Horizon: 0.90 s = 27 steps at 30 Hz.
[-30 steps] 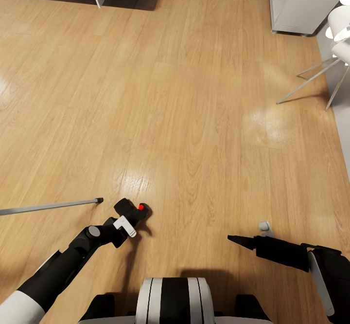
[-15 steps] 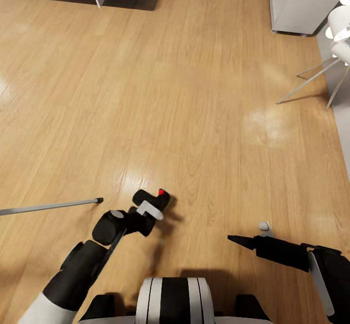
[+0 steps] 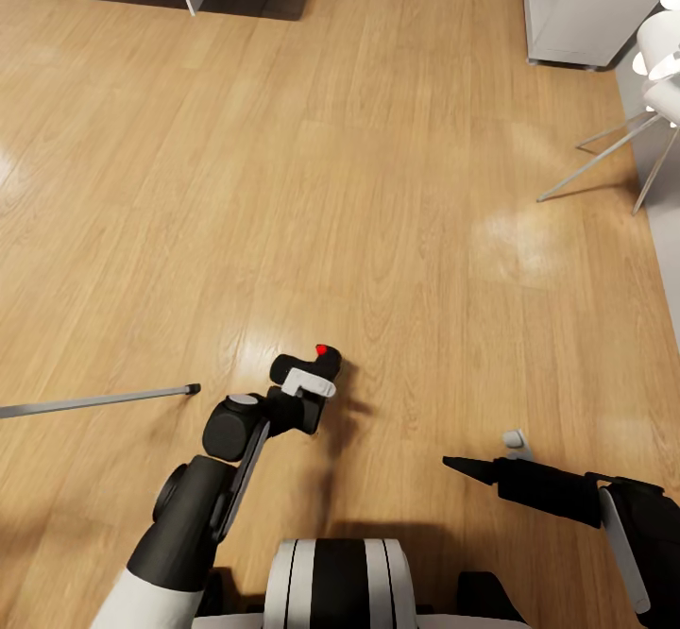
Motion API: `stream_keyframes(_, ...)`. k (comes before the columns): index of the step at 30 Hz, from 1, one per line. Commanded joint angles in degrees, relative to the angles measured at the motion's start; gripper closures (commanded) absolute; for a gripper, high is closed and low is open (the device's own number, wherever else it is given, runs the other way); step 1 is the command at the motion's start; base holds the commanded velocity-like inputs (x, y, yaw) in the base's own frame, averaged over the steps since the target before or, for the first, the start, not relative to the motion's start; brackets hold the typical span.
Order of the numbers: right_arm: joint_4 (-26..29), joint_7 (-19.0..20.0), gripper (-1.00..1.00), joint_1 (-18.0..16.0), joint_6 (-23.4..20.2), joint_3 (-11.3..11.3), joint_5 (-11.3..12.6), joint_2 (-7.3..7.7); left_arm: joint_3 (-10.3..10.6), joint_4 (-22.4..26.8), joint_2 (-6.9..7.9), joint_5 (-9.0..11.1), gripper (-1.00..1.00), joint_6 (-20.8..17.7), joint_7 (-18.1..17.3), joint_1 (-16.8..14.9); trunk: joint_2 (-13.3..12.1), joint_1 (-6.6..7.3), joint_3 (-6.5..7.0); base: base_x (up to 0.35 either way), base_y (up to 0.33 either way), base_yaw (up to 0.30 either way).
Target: Attach the digital camera to the camera tripod in the bedroom.
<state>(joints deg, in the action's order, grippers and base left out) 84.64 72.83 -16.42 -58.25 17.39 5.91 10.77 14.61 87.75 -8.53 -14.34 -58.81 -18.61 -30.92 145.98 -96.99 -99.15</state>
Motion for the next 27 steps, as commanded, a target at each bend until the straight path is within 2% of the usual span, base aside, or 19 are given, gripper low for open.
stream_keyframes(1, 0.0, 0.0, -1.00, 0.0, -0.4, 0.0, 0.2, 0.02, -0.1, 0.1, -0.44, 0.0, 1.00, -0.2, 1.5, 0.0, 0.0, 0.01, -0.03, 0.000, 0.000, 0.000)
stream_keyframes(4, 0.0, 0.0, -1.00, 0.0, -0.4, 0.0, 0.2, 0.03, -0.3, 0.1, -1.13, 0.3, 1.00, -0.2, 5.2, 0.0, 0.0, 0.01, -0.03, 0.000, 0.000, 0.000)
stream_keyframes(7, 0.0, 0.0, -1.00, 0.0, -0.4, 0.0, 0.2, 0.03, -0.3, 0.1, -1.31, 0.3, 1.00, -0.2, 6.2, 0.0, 0.0, 0.01, -0.03, 0.000, 0.000, 0.000)
stream_keyframes(13, 0.0, 0.0, -1.00, 0.0, -0.3, 0.0, 0.2, 0.04, -0.4, 0.1, -1.44, 0.4, 1.00, -0.2, 7.1, 0.0, 0.0, 0.01, -0.03, 0.000, 0.000, 0.000)
stream_keyframes(22, 0.0, 0.2, -1.00, 0.0, -0.3, 0.1, 0.2, 0.09, -0.2, 0.1, -1.33, 0.7, 1.00, -0.2, 6.9, 0.0, -0.1, 0.24, 1.96, 0.000, 0.000, 0.000)
stream_keyframes(24, 0.0, 0.2, -1.00, 0.0, -0.3, 0.1, 0.2, 0.10, -0.3, 0.1, -1.31, 1.2, 1.00, -0.2, 6.7, 0.0, -0.1, 0.29, 2.41, 0.000, 0.000, 0.000)
stream_keyframes(27, 0.0, 0.3, -1.00, 0.0, -0.3, 0.1, 0.2, 0.17, -1.0, 0.1, -1.17, 3.9, 1.00, -0.2, 5.6, 0.0, -0.2, 0.37, 3.07, 0.000, 0.000, 0.000)
